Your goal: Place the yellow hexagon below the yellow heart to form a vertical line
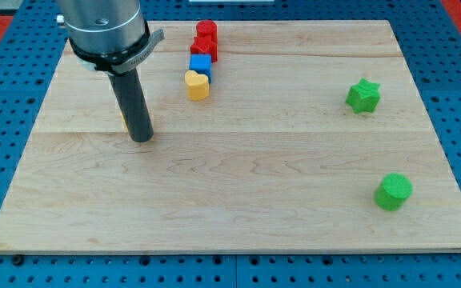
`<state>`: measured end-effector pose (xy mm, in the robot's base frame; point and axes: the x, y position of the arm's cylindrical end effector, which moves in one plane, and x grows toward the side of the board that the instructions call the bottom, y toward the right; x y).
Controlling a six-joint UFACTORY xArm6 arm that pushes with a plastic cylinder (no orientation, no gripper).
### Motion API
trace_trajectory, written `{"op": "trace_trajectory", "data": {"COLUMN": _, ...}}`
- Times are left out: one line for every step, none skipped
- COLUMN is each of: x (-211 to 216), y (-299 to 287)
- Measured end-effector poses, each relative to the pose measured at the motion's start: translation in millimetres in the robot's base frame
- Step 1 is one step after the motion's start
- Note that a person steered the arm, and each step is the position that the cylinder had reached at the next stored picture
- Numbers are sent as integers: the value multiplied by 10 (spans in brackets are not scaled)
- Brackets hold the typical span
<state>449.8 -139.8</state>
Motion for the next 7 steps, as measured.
{"op": "trace_trajectory", "data": {"x": -48, "y": -509}}
{"op": "trace_trajectory", "data": {"x": -233, "y": -560}}
{"op": "trace_trajectory", "data": {"x": -554, "y": -355}}
{"op": "trace_trajectory", "data": {"x": -562, "y": -62}}
{"op": "trace_trajectory", "data": {"x": -436, "y": -299}}
{"op": "trace_trajectory", "data": {"x": -221, "y": -87}}
{"op": "trace_trajectory", "data": {"x": -228, "y": 397}}
